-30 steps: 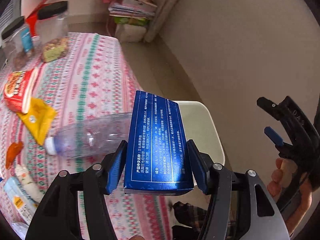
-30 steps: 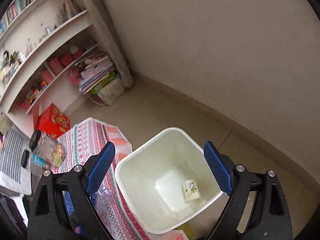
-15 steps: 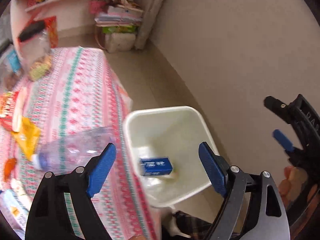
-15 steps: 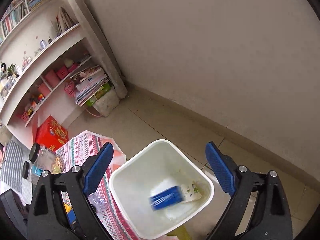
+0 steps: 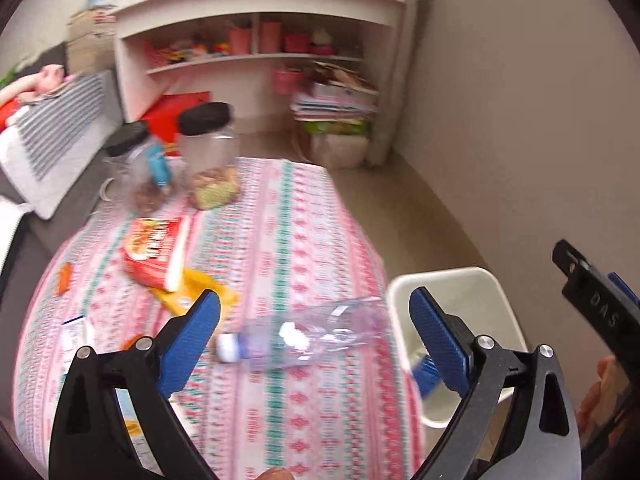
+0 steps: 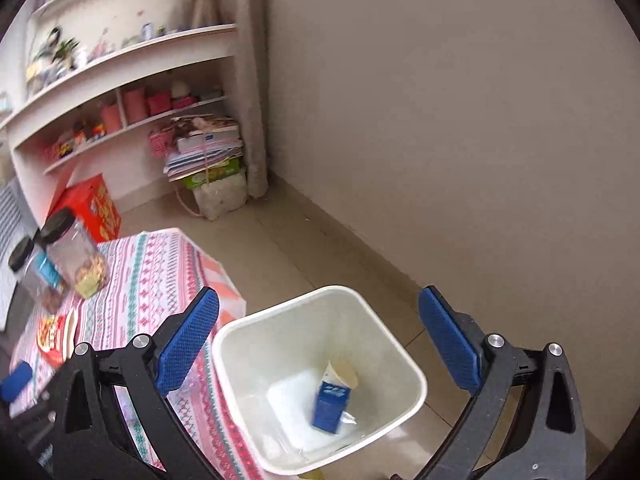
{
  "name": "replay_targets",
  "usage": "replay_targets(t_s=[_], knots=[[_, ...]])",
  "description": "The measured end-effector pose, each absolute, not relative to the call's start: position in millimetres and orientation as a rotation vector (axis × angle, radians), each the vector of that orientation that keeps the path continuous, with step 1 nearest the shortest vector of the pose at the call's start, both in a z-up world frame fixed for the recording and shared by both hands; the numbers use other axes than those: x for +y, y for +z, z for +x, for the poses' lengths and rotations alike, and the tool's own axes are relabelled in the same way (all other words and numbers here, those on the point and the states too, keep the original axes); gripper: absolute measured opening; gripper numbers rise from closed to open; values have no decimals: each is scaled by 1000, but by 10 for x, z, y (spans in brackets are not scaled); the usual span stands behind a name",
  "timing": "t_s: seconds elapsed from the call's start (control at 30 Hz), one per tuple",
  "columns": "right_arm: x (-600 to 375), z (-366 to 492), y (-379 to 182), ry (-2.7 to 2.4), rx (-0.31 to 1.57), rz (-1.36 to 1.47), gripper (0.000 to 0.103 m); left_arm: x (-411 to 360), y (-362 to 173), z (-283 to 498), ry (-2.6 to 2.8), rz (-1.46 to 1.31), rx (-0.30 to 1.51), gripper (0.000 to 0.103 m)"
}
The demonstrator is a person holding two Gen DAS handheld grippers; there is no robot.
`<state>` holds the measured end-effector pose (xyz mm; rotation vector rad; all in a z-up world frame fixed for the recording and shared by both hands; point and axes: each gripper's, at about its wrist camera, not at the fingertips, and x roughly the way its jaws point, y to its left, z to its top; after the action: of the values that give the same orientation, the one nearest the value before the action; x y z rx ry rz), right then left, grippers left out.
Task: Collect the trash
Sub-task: 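Open the left tool over the white bin to drop the blue box, then grasp the small white-and-blue box with the left tool while the right tool grasps crumpled tissue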
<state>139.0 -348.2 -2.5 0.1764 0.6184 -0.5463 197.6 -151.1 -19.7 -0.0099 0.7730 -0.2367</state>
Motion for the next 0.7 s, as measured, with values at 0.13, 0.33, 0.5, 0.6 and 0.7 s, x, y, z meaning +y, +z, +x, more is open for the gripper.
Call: replay_targets(t_s=[0.13, 0.33, 0.5, 0.6, 0.7], knots=[[-3156, 1494, -73, -489, 649, 132, 96, -1206, -212, 1976, -148, -16, 772, 94], [-2653, 1642, -156, -410, 681, 65, 96, -665, -400, 2086, 0, -40, 836, 94], [-2290, 1753, -287, -359, 724, 31, 96, -180, -621, 2205, 101, -85, 923, 94], [-2069, 1817, -357, -316, 749, 17, 96, 119, -745, 2302, 165, -97, 981, 94], [-1853, 1853, -422, -265, 772, -10, 96, 447, -863, 2413, 225, -118, 1044, 94]])
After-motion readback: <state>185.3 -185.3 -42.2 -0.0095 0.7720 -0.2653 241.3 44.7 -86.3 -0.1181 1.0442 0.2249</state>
